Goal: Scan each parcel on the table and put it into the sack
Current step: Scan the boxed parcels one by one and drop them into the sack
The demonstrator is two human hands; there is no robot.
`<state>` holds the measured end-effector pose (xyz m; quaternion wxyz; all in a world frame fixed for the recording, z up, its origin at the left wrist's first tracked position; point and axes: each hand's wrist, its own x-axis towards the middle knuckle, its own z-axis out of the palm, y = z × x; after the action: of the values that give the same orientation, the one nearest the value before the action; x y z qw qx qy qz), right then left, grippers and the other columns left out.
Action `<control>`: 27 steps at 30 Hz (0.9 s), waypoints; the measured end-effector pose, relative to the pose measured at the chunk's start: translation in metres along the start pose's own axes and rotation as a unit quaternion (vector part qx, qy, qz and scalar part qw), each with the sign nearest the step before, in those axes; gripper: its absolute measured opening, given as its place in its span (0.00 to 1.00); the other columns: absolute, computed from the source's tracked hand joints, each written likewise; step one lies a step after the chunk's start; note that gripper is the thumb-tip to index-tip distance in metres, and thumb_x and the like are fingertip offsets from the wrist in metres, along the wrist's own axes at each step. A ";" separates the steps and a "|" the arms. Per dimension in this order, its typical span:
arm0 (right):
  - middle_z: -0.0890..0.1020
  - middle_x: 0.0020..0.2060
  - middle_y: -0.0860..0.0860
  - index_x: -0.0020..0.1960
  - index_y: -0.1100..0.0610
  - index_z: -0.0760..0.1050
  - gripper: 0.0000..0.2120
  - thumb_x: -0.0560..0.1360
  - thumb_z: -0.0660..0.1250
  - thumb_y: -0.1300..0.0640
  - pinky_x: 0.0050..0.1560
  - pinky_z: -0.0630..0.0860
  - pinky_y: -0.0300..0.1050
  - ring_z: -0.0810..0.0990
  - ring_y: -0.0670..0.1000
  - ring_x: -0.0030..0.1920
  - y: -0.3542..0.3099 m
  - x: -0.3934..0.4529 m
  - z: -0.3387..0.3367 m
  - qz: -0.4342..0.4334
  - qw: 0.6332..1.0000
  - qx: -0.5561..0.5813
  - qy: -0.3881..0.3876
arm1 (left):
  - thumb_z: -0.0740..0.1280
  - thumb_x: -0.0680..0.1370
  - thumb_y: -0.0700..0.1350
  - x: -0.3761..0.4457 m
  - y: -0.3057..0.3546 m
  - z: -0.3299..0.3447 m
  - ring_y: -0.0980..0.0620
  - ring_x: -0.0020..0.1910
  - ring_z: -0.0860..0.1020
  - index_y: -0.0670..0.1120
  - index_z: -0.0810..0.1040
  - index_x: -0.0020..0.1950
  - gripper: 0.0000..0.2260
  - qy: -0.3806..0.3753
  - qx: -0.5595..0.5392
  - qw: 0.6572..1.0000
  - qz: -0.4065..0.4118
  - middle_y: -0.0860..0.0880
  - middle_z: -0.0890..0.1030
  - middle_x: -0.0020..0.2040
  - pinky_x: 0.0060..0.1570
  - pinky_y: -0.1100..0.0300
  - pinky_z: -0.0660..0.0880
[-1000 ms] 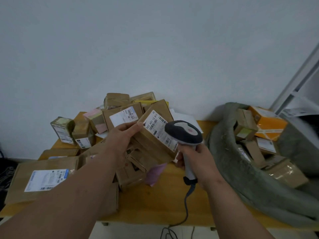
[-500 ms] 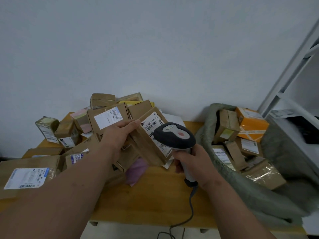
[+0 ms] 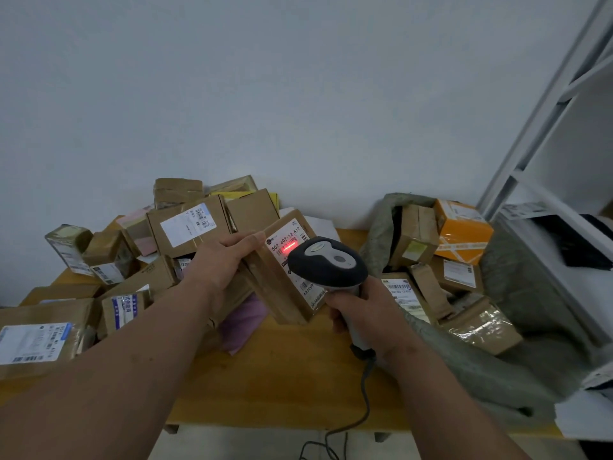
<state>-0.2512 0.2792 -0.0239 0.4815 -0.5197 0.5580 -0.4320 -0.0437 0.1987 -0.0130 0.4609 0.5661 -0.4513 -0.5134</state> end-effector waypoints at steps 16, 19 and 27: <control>0.85 0.43 0.54 0.52 0.56 0.78 0.08 0.75 0.72 0.55 0.37 0.79 0.49 0.84 0.55 0.37 0.001 -0.011 -0.028 0.056 0.926 0.167 0.334 | 0.76 0.69 0.56 0.021 0.023 0.041 0.44 0.56 0.77 0.49 0.79 0.53 0.17 -0.078 -0.119 0.986 -0.086 0.45 0.79 0.56 0.51 0.46 0.80; 0.86 0.47 0.54 0.57 0.55 0.78 0.12 0.75 0.72 0.54 0.36 0.78 0.47 0.84 0.53 0.35 0.006 -0.023 -0.041 0.052 0.913 0.222 0.339 | 0.78 0.67 0.57 0.022 0.021 0.064 0.44 0.56 0.78 0.48 0.79 0.56 0.23 -0.105 -0.087 0.987 -0.086 0.45 0.80 0.57 0.55 0.45 0.79; 0.86 0.49 0.59 0.59 0.59 0.80 0.18 0.72 0.75 0.52 0.34 0.75 0.46 0.82 0.55 0.36 0.034 -0.046 -0.104 0.084 0.894 0.284 0.336 | 0.71 0.71 0.63 0.021 0.023 0.155 0.46 0.57 0.75 0.47 0.76 0.62 0.26 -0.200 0.043 0.977 -0.053 0.47 0.77 0.59 0.58 0.46 0.78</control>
<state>-0.3600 0.3260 -0.0365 0.4267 -0.1356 0.5820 -0.6788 -0.1980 0.1657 -0.0014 0.3089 0.4939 -0.5256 -0.6200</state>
